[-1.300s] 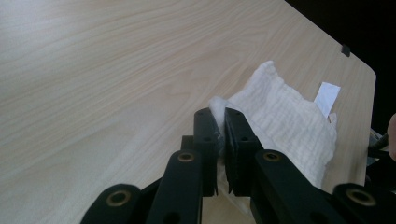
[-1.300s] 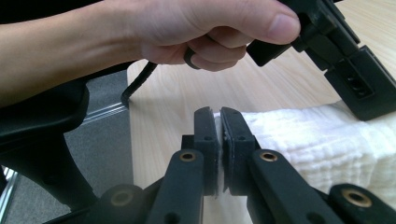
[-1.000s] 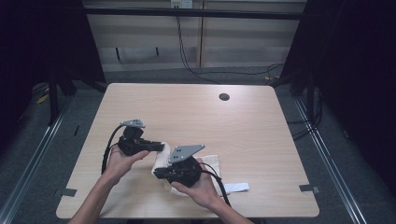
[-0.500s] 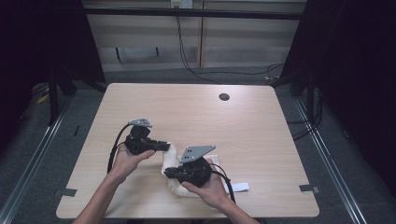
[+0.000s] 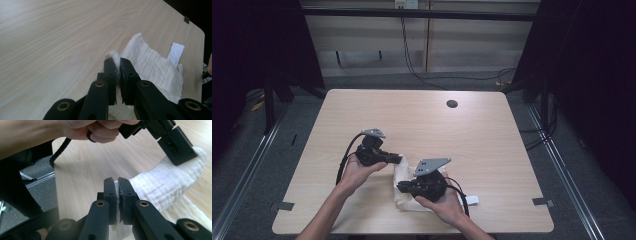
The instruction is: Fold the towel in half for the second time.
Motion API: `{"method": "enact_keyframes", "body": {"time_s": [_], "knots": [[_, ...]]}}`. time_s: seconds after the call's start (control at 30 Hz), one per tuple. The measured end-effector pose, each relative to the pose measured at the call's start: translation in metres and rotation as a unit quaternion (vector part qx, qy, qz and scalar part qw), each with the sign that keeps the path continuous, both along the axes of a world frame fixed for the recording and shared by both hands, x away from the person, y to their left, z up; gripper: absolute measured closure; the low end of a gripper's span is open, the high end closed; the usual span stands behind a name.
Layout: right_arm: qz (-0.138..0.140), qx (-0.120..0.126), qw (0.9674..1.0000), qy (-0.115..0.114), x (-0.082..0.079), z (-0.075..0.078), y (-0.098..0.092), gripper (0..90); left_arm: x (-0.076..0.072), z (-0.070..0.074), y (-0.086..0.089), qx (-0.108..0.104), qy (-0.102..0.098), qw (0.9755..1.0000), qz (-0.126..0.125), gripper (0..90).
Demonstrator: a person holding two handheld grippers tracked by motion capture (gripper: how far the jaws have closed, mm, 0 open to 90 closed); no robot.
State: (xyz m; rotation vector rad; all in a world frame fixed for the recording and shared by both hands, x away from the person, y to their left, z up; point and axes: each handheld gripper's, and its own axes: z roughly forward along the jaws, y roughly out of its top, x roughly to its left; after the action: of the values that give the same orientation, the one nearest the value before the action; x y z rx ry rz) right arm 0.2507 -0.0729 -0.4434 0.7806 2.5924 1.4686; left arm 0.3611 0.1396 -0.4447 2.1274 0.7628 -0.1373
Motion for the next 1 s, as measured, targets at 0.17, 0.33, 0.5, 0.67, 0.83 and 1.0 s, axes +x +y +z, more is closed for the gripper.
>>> {"method": "enact_keyframes", "body": {"time_s": [0.17, 0.33, 0.5, 0.67, 0.83, 1.0], "knots": [[-0.006, 0.009, 0.9999, 0.002, -0.003, -0.002, -0.007, 85.9, 0.000, -0.001, -0.009, 0.003, 0.001, 1.0000, -0.007, 84.8], [-0.013, 0.010, 0.9998, 0.009, -0.006, -0.007, -0.016, 85.9, 0.000, -0.001, -0.018, 0.008, -0.001, 0.9998, -0.017, 84.8], [-0.015, 0.011, 0.9998, 0.011, -0.007, -0.007, -0.023, 85.8, 0.004, -0.001, -0.025, 0.011, 0.002, 0.9997, -0.022, 84.6], [-0.016, 0.003, 0.9997, 0.017, -0.007, -0.012, -0.030, 85.8, 0.007, -0.003, -0.036, 0.011, 0.005, 0.9995, -0.030, 84.6], [-0.021, 0.001, 0.9994, 0.027, -0.005, -0.017, -0.038, 85.8, 0.009, -0.007, -0.047, 0.009, 0.011, 0.9993, -0.035, 84.6], [-0.022, -0.009, 0.9993, 0.029, -0.007, -0.020, -0.042, 85.8, 0.008, -0.010, -0.055, 0.017, 0.011, 0.9989, -0.042, 84.6]]}}
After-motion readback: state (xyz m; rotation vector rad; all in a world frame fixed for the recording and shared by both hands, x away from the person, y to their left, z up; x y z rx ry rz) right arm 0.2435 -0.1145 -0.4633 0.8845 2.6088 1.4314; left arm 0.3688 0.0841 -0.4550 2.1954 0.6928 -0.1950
